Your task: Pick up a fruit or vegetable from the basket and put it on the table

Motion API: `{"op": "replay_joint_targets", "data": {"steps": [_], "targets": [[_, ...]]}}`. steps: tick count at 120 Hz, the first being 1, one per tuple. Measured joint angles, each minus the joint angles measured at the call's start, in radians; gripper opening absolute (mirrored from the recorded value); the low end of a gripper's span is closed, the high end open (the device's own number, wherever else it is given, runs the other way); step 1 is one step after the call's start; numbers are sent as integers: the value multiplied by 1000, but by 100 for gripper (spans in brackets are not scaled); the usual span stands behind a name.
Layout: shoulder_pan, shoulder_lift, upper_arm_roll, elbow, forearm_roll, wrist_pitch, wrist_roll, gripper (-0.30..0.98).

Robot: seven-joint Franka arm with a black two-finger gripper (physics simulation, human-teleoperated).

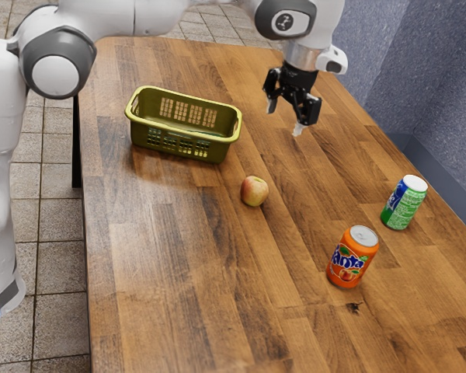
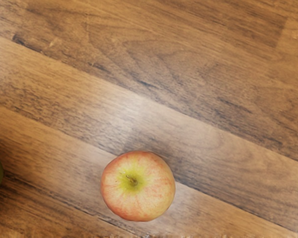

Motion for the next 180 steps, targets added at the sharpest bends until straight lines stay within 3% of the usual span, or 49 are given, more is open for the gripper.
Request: {"op": "replay_joint_targets", "data": {"steps": [24, 35, 52, 70, 77, 90, 99, 116, 157, 180], "targets": [[-13, 1, -5, 0, -26, -1, -117, 69], [-49, 4, -3, -3, 100, -2, -97, 68], [52, 4, 2, -3, 204, -3, -25, 69], [196, 11, 9, -24, 238, -1, 54, 69], [248, -44, 10, -113, 240, 8, 82, 69], [325, -256, 8, -403, 237, 78, 126, 69], [374, -317, 6, -497, 224, 127, 153, 69], [417, -319, 6, -533, 207, 186, 211, 69], [447, -297, 6, -600, 60, 255, 438, 69], [451, -300, 6, -635, 26, 306, 535, 69]]}}
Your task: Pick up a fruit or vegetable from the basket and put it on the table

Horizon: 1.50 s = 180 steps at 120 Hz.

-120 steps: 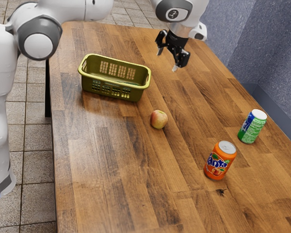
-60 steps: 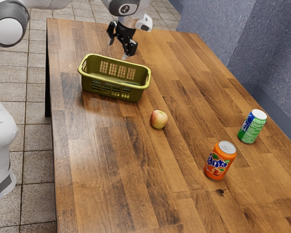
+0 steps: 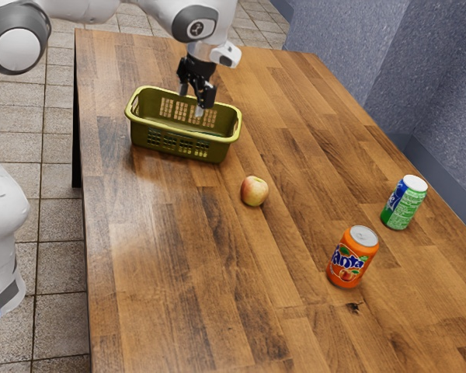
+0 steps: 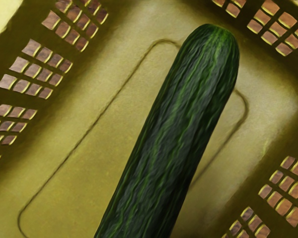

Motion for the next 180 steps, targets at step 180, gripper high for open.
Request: {"op": "replay_joint_targets", "data": {"steps": [180], "targets": [[43, 110, 0, -96, -68, 195, 231, 62]]}}
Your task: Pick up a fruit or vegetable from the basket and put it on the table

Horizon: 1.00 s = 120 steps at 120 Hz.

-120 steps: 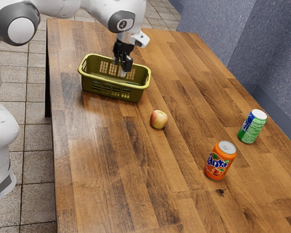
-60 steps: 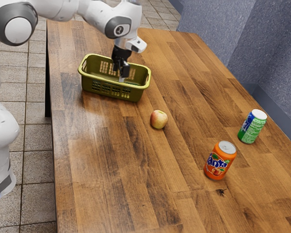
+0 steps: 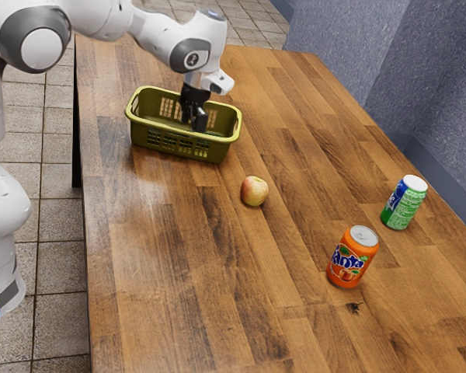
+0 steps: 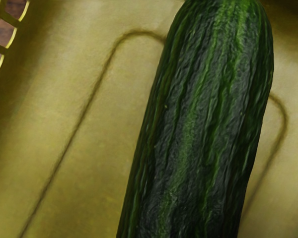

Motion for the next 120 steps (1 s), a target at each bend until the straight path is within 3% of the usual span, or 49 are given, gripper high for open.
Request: {"op": "replay_joint_targets", "data": {"steps": [78, 120], "targets": [[4, 30, -15, 4, -11, 84, 13, 63], [29, 62, -15, -11, -48, 108, 17, 61]]}}
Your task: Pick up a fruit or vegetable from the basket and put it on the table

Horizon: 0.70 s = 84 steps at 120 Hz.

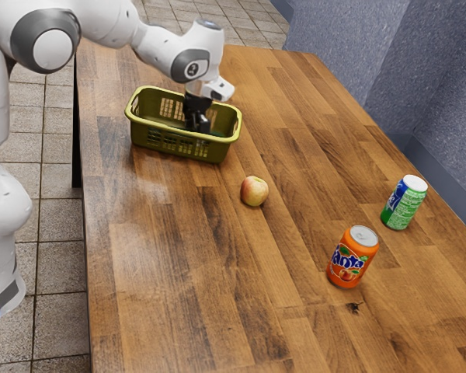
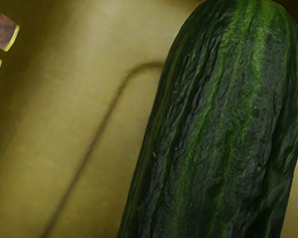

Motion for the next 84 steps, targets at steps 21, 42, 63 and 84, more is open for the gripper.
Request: {"op": "replay_joint_targets", "data": {"steps": [21, 42, 63, 84], "targets": [[-7, 3, 0, 1, -9, 12, 1, 54], [-10, 4, -1, 0, -21, 33, 0, 41], [-13, 6, 0, 0, -34, 53, -1, 33], [-18, 5, 0, 1, -45, 77, -4, 22]]}}
